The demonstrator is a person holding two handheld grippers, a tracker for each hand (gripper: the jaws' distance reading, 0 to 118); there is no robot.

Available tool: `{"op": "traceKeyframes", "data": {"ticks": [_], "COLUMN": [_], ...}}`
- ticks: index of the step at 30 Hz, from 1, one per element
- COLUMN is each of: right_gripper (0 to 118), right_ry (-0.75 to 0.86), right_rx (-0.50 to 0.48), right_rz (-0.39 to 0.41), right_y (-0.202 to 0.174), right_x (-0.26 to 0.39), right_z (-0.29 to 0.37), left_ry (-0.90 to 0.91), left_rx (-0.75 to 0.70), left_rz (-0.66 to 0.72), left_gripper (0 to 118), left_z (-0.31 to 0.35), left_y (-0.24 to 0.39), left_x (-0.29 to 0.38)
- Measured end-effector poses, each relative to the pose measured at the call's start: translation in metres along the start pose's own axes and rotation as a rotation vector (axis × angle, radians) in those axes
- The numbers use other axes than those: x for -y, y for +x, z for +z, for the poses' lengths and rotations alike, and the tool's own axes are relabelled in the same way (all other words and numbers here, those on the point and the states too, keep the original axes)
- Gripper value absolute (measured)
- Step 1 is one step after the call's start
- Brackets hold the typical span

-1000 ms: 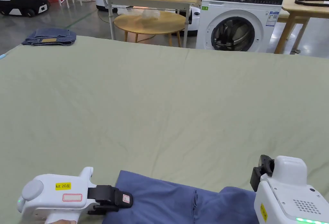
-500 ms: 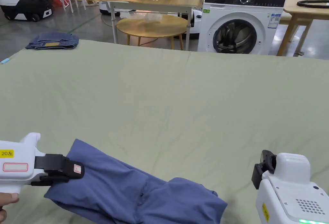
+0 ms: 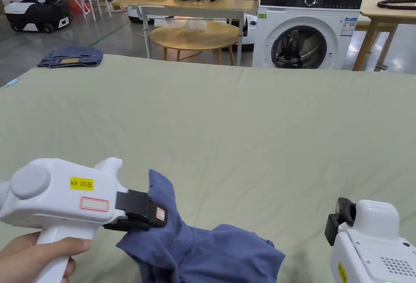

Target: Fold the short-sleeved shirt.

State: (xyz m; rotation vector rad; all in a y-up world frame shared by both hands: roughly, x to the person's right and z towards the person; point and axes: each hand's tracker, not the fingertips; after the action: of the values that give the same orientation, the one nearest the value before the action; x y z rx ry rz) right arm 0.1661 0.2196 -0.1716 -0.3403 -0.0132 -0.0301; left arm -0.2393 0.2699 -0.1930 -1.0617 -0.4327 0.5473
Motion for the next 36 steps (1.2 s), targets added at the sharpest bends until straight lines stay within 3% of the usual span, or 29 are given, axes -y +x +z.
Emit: {"op": "traceKeyframes", "data": {"ticks": [10, 15, 20, 22, 24, 25, 30, 32, 33, 34, 36], "right_gripper": [0, 0, 0, 0, 0, 0, 0, 0, 0, 0, 0], "right_ry": [-0.024, -0.035, -0.044, -0.048, -0.049, -0.05, -0.048, -0.048, -0.048, -0.048, -0.049], "right_rx": [0.011, 0.021, 0.033, 0.034, 0.035, 0.035, 0.032, 0.032, 0.032, 0.031, 0.031], "right_rz": [0.004, 0.003, 0.007, 0.004, 0.003, 0.003, -0.003, -0.009, -0.011, -0.015, -0.017], "right_y": [0.002, 0.005, 0.008, 0.009, 0.009, 0.009, 0.01, 0.01, 0.009, 0.01, 0.009], "right_x": [0.006, 0.009, 0.011, 0.011, 0.012, 0.012, 0.011, 0.011, 0.012, 0.012, 0.013], "right_z": [0.002, 0.004, 0.005, 0.005, 0.005, 0.005, 0.007, 0.008, 0.008, 0.009, 0.01], "left_ry": [-0.2, -0.287, -0.259, -0.245, -0.228, -0.222, -0.156, -0.123, -0.117, -0.126, -0.18], "left_rx": [-0.089, -0.138, -0.154, -0.112, -0.021, 0.003, 0.136, 0.183, 0.192, 0.203, 0.256], "left_rz": [-0.152, -0.139, -0.109, -0.081, -0.062, -0.059, -0.039, -0.019, -0.006, 0.023, 0.083], "left_gripper": [5, 5, 5, 12, 39, 44, 44, 37, 18, 6, 5], "left_z": [-0.114, -0.186, -0.199, -0.188, -0.175, -0.167, -0.135, -0.136, -0.14, -0.149, -0.17], "left_y": [0.069, 0.07, 0.068, 0.068, 0.069, 0.068, 0.062, 0.054, 0.051, 0.046, 0.037], "left_x": [0.017, 0.033, 0.039, 0.038, 0.038, 0.035, 0.021, 0.017, 0.016, 0.016, 0.021]}}
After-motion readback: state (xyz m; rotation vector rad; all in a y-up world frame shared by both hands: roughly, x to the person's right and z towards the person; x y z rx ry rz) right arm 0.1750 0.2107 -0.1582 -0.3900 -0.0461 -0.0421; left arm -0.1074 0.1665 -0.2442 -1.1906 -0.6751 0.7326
